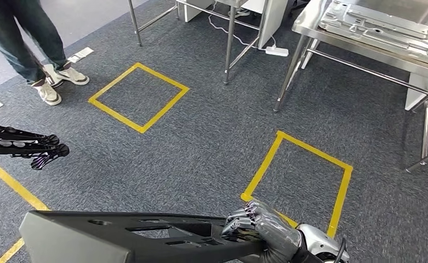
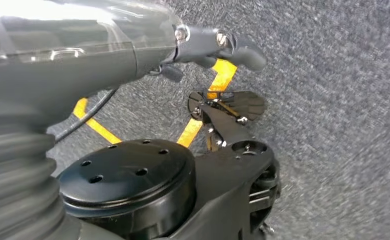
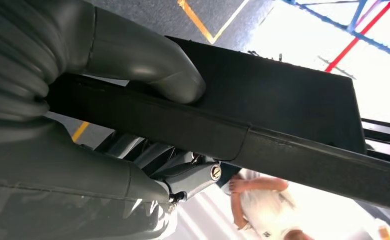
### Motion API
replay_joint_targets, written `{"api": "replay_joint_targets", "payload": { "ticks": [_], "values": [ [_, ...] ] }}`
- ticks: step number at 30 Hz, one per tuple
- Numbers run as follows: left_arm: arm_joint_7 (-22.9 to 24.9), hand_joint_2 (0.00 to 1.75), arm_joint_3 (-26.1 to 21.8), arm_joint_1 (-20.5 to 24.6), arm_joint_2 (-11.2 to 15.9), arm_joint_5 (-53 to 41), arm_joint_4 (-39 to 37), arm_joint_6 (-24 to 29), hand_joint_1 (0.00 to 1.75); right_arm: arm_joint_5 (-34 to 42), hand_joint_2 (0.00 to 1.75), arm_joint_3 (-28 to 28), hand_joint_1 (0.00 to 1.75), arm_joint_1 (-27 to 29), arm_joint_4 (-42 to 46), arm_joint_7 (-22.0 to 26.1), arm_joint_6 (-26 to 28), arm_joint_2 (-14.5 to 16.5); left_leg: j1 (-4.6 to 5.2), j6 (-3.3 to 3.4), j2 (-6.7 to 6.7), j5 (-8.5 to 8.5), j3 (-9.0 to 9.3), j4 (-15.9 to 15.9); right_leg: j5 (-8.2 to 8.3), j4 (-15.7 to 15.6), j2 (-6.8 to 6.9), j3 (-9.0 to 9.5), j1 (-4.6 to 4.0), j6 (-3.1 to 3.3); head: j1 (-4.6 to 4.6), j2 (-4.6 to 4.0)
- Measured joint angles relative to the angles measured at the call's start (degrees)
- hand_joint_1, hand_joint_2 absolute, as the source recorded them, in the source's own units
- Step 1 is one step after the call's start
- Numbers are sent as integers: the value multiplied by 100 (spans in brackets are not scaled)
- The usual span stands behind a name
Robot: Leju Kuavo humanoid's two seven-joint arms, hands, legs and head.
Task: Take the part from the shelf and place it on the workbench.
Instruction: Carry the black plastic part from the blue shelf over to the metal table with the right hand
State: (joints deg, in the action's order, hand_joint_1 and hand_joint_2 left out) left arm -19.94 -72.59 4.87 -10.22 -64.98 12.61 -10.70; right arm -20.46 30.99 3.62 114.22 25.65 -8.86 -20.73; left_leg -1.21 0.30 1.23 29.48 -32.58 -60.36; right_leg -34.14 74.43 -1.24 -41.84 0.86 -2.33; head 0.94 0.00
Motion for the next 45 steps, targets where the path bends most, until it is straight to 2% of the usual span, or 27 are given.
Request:
{"api": "replay_joint_targets", "payload": {
  "ticks": [1, 2, 4, 6, 7, 9, 11, 13, 14, 15, 16, 18, 20, 22, 24, 26, 29, 31, 32, 33, 35, 37, 39, 40, 42, 44, 45],
  "values": [
    [-2, 175, 0, 4, 0, 0, 0, -1, 0, 1, 175, 3, 175, 1, -1, -1, -4, -1, 0, 0, 65, 7, 4, 0, 64, 16, 17, -11, 0, -2, 0, 0],
    [-2, 175, 0, 11, 0, 0, 0, -1, 0, 1, 175, 6, 175, 0, -2, -1, -6, -1, -1, -6, 123, 16, 14, 0, 219, -188, 45, 89, 0, -1, 0, 0],
    [9, 175, 0, 20, -1, 2, 0, -1, 0, 3, 175, 8, 175, -12, -3, -1, -6, -1, 8, -39, 217, 42, 43, -1, 562, -950, 230, 476, -22, 8, 0, 0],
    [42, 175, 0, 22, -1, 13, 0, 2, 0, 9, 175, 10, 175, -39, -3, 0, -9, -1, 42, -90, 296, 68, 72, 6, 686, -1429, 394, 705, -60, 45, -5, 0],
    [63, 175, -1, 24, -1, 25, 0, 4, 0, 13, 175, 11, 175, -50, -3, 1, -13, -1, 59, -117, 337, 75, 91, 22, 665, -1479, 406, 718, -79, 68, -8, 0],
    [101, 175, -2, 41, -1, 50, 0, 8, 0, 16, 175, 14, 175, -54, -2, 1, -19, -2, 61, -177, 375, 96, 147, 46, 676, -1502, 313, 724, -66, 131, -11, 0],
    [117, 175, -3, 56, -1, 62, 0, 10, 0, 17, 175, 16, 175, -70, -2, 2, -21, -3, 48, -224, 206, 247, 99, -153, 685, -1528, 233, 755, -36, 209, -12, 0],
    [127, 175, -7, 46, -1, 66, 0, 19, 0, 21, 175, 19, 175, -90, -2, 3, -21, -2, 45, -237, -25, 577, -194, -799, 681, -1533, 147, 773, -25, 266, -14, 0],
    [134, 175, -10, 34, -1, 68, -1, 29, 0, 22, 175, 23, 175, -92, -2, 3, -22, -1, 48, -238, -74, 724, -382, -1182, 678, -1531, 95, 777, -28, 281, -15, 0],
    [142, 175, -13, 23, -1, 72, -1, 40, 0, 24, 175, 29, 175, -90, -2, 3, -22, -1, 48, -238, -96, 789, -526, -1457, 675, -1528, 34, 782, -30, 286, -15, 0],
    [146, 175, -15, 17, -1, 79, -1, 52, 0, 25, 175, 35, 175, -89, -2, 3, -23, -1, 46, -237, -105, 741, -582, -1531, 672, -1525, -30, 788, -29, 288, -15, 0],
    [152, 175, -17, 18, -1, 99, -1, 65, 0, 28, 175, 50, 175, -90, -2, 3, -24, 1, 37, -230, -147, 371, -410, -1051, 663, -1515, -162, 809, -19, 275, -15, 0],
    [154, 175, -21, 19, -1, 116, -1, 71, 0, 31, 175, 63, 175, -100, -2, 3, -24, 3, 10, -218, -363, 55, -121, -345, 641, -1487, -280, 811, -15, 235, -14, 0],
    [156, 175, -28, 18, -1, 127, -1, 73, 0, 32, 175, 70, 175, -115, -2, 2, -25, 3, 9, -186, -518, -5, -7, -50, 641, -1475, -379, 787, -12, 171, -12, 0],
    [152, 175, -43, 28, -2, 137, -1, 72, 0, 33, 175, 73, 175, -125, -2, 1, -28, 4, 26, -116, -449, -13, -5, -19, 667, -1500, -469, 767, 10, 100, -11, 0],
    [143, 175, -59, 44, -2, 144, 0, 72, 0, 35, 175, 74, 175, -142, -3, 2, -31, 7, 12, -43, -339, -34, 7, 17, 589, -1396, -362, 700, 7, 52, -4, 0],
    [132, 175, -77, 32, -3, 144, 0, 69, 0, 41, 175, 75, 175, -198, -16, 3, -35, 11, 7, 11, -121, -34, 16, 39, 147, -514, -51, 256, -9, 26, 7, 0],
    [132, 175, -92, 25, -2, 148, 0, 67, 0, 44, 175, 79, 175, -198, -37, 2, -39, 14, 12, 21, 26, -18, 20, 37, 46, -55, 8, 16, -7, 20, 7, 0],
    [131, 175, -99, 29, -2, 150, 0, 67, 0, 45, 175, 81, 175, -195, -45, 2, -40, 14, 13, 19, 91, -7, 28, 36, 148, -114, 30, 38, -7, 20, 7, 0],
    [131, 175, -104, 34, -2, 153, 0, 67, 0, 48, 175, 83, 175, -194, -50, 2, -41, 14, 13, 10, 149, 6, 43, 36, 329, -375, 68, 164, -10, 24, 7, 0],
    [129, 175, -108, 39, -3, 155, 0, 67, 0, 56, 175, 84, 175, -199, -53, 3, -40, 15, 28, -29, 250, 42, 83, 35, 652, -1114, 280, 527, -50, 49, 7, 0],
    [130, 175, -110, 39, -3, 155, 0, 67, 0, 65, 175, 83, 175, -201, -54, 7, -38, 16, 59, -79, 339, 74, 113, 41, 724, -1488, 446, 698, -102, 89, 4, 0],
    [130, 175, -111, 46, -3, 153, 0, 67, 0, 69, 175, 82, 175, -182, -54, 10, -36, 15, 79, -130, 433, 94, 158, 70, 701, -1509, 384, 694, -113, 137, 1, 0],
    [130, 175, -111, 56, -3, 151, 0, 67, 0, 70, 175, 81, 175, -166, -54, 11, -33, 15, 73, -162, 410, 118, 184, 66, 703, -1522, 331, 705, -99, 166, 0, 0],
    [130, 175, -111, 72, -3, 144, 0, 66, 0, 73, 175, 78, 175, -156, -52, 15, -27, 14, 58, -210, 181, 294, 114, -181, 707, -1548, 243, 743, -62, 237, -3, 0],
    [131, 175, -111, 61, -3, 140, 0, 65, 0, 76, 175, 76, 175, -158, -52, 19, -24, 14, 54, -222, -64, 642, -202, -872, 697, -1553, 154, 768, -45, 288, -9, 0],
    [131, 175, -111, 49, -3, 139, 0, 64, 0, 77, 175, 78, 175, -153, -53, 19, -24, 14, 56, -223, -98, 795, -403, -1271, 692, -1551, 100, 774, -45, 301, -11, 0]
  ]
}}
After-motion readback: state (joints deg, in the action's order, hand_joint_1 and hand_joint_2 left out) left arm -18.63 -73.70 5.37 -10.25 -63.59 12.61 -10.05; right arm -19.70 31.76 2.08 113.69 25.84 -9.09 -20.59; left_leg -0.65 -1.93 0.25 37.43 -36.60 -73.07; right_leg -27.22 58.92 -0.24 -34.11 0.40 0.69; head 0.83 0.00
